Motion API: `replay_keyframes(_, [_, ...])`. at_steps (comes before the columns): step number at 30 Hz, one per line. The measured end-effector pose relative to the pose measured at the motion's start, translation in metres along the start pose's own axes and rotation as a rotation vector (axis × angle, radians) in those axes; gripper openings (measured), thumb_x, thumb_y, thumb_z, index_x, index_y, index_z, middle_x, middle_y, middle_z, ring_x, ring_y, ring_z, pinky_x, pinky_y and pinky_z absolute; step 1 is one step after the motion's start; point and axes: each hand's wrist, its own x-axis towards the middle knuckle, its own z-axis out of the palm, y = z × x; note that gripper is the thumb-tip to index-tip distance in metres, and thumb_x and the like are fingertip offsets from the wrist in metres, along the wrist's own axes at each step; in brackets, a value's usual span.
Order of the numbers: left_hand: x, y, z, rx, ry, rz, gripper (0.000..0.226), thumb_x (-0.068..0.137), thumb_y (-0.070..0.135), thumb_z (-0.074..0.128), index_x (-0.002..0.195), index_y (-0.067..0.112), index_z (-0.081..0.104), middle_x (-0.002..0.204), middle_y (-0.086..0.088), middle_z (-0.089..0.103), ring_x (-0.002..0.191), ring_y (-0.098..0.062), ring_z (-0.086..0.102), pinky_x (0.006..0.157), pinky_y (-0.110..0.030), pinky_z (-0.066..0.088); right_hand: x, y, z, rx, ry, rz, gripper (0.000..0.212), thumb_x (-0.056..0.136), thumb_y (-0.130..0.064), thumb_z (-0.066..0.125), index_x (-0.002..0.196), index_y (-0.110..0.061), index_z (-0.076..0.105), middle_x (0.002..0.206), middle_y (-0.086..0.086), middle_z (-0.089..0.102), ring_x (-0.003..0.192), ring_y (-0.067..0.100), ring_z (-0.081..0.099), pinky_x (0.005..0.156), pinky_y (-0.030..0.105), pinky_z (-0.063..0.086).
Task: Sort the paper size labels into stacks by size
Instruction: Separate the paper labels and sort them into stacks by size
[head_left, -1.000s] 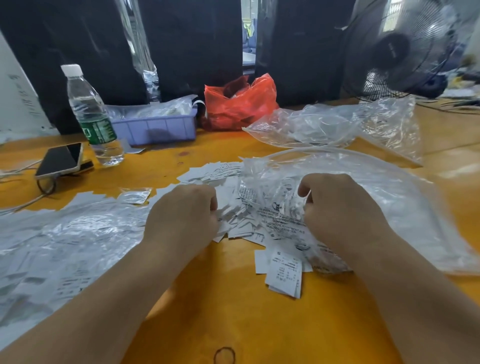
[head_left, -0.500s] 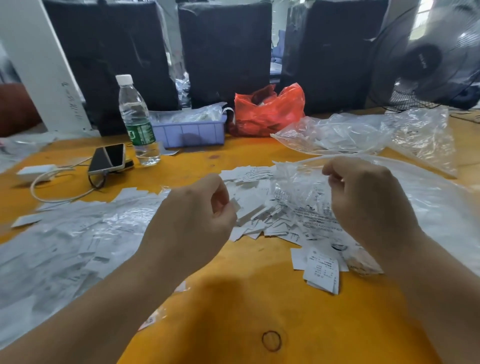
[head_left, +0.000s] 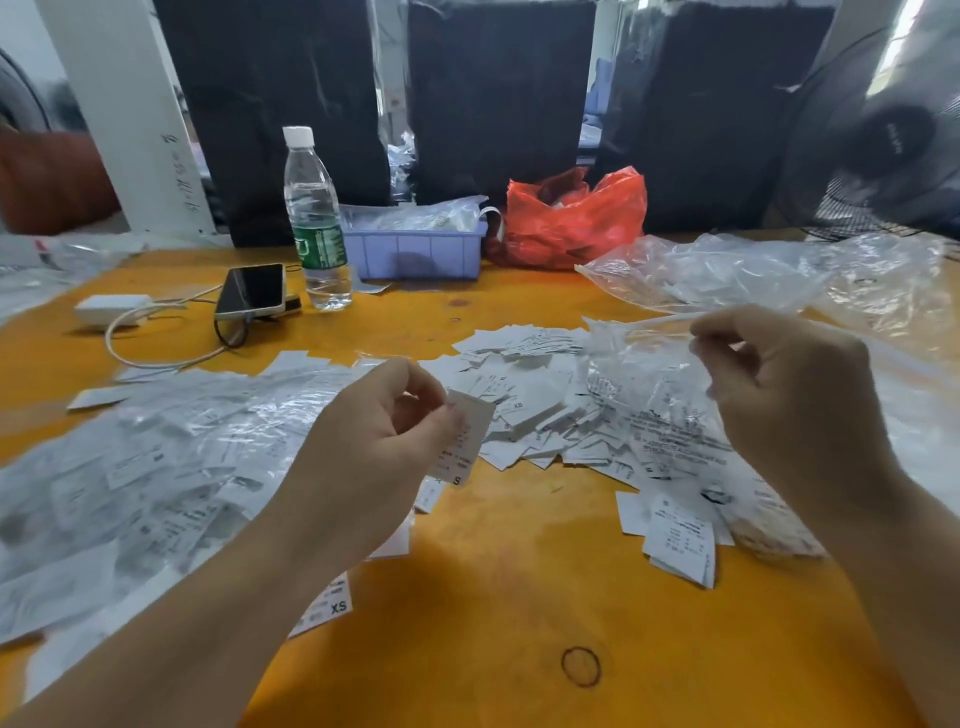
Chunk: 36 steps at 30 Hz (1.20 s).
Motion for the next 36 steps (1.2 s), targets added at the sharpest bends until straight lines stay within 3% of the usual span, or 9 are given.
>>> replay_keyframes(6, [-0.004,-0.003,-0.001,-0.148,-0.039,-0.051,0.014,0.088,0.030,0.067,0.075,0.032,0.061,0.076,0.009,0.073,0.072,0.000,0.067,0.055,-0.013,0.046,0.006,-0.008,0.004,0.312,0.033,0.236,0.016,0.089,-0.008,0.066,0.097,-0.022,0.069,0.075,-0.013,0.071,0.061,0.005,0.067,0.058,0.014,0.054])
replay_keyframes(11, [-0.001,-0.002,-0.001,-0.211,-0.004,-0.098,0.013,0.089,0.028,0.066,0.078,0.034,0.064,0.077,0.005,0.074,0.067,-0.004,0.068,0.066,-0.026,0.047,0.022,-0.036,0.014,0.631,-0.116,0.302,0.016,0.089,-0.006,0.068,0.089,-0.022,0.067,0.075,-0.004,0.074,0.047,0.014,0.063,0.050,0.029,0.056])
replay_keyframes(16, [-0.004,0.000,-0.006,-0.308,0.048,-0.124,0.014,0.093,0.022,0.063,0.098,0.034,0.061,0.076,-0.002,0.074,0.068,-0.012,0.071,0.060,-0.019,0.054,0.030,-0.079,0.041,0.882,-0.331,0.299,0.015,0.086,-0.002,0.068,0.089,-0.017,0.068,0.074,0.004,0.074,0.046,0.015,0.063,0.051,0.031,0.058])
replay_keyframes(18, [-0.007,-0.002,-0.007,-0.344,0.051,-0.136,0.022,0.094,0.020,0.061,0.104,0.040,0.059,0.075,-0.004,0.072,0.069,-0.015,0.071,0.062,-0.023,0.056,0.025,-0.091,0.055,0.944,-0.389,0.344,0.015,0.085,0.002,0.068,0.088,-0.013,0.068,0.074,0.007,0.073,0.047,0.016,0.062,0.054,0.032,0.058])
replay_keyframes(24, [-0.006,-0.003,-0.003,-0.307,0.018,-0.093,0.027,0.092,0.007,0.059,0.079,0.027,0.072,0.068,0.008,0.067,0.058,-0.001,0.060,0.051,-0.012,0.047,0.007,-0.096,0.061,1.045,-0.384,0.448,0.013,0.081,0.005,0.070,0.084,-0.007,0.069,0.072,0.014,0.071,0.051,0.017,0.063,0.056,0.030,0.059])
replay_keyframes(28, [-0.009,0.001,0.002,-0.354,-0.074,-0.078,0.018,0.088,0.023,0.059,0.075,0.025,0.071,0.067,0.008,0.067,0.059,-0.001,0.060,0.052,-0.012,0.046,-0.001,-0.098,0.054,1.087,-0.341,0.436,0.012,0.079,0.004,0.071,0.083,-0.008,0.069,0.071,0.014,0.070,0.053,0.018,0.063,0.055,0.023,0.055])
replay_keyframes(32, [-0.012,0.002,0.003,-0.368,-0.122,-0.034,0.030,0.085,0.044,0.052,0.078,0.023,0.072,0.065,0.007,0.067,0.060,-0.002,0.062,0.054,-0.012,0.048,-0.006,-0.099,0.056,1.153,-0.363,0.422,0.009,0.074,-0.004,0.071,0.081,-0.010,0.070,0.068,0.008,0.070,0.057,0.015,0.065,0.056,0.019,0.051])
replay_keyframes(36, [-0.011,0.004,0.003,-0.385,-0.130,-0.046,0.027,0.088,0.043,0.064,0.079,0.019,0.071,0.065,0.007,0.066,0.060,-0.004,0.060,0.054,-0.013,0.046,-0.008,-0.096,0.056,1.223,-0.390,0.456,0.019,0.066,-0.015,0.071,0.083,-0.006,0.070,0.075,0.018,0.070,0.062,0.021,0.066,0.059,0.023,0.053])
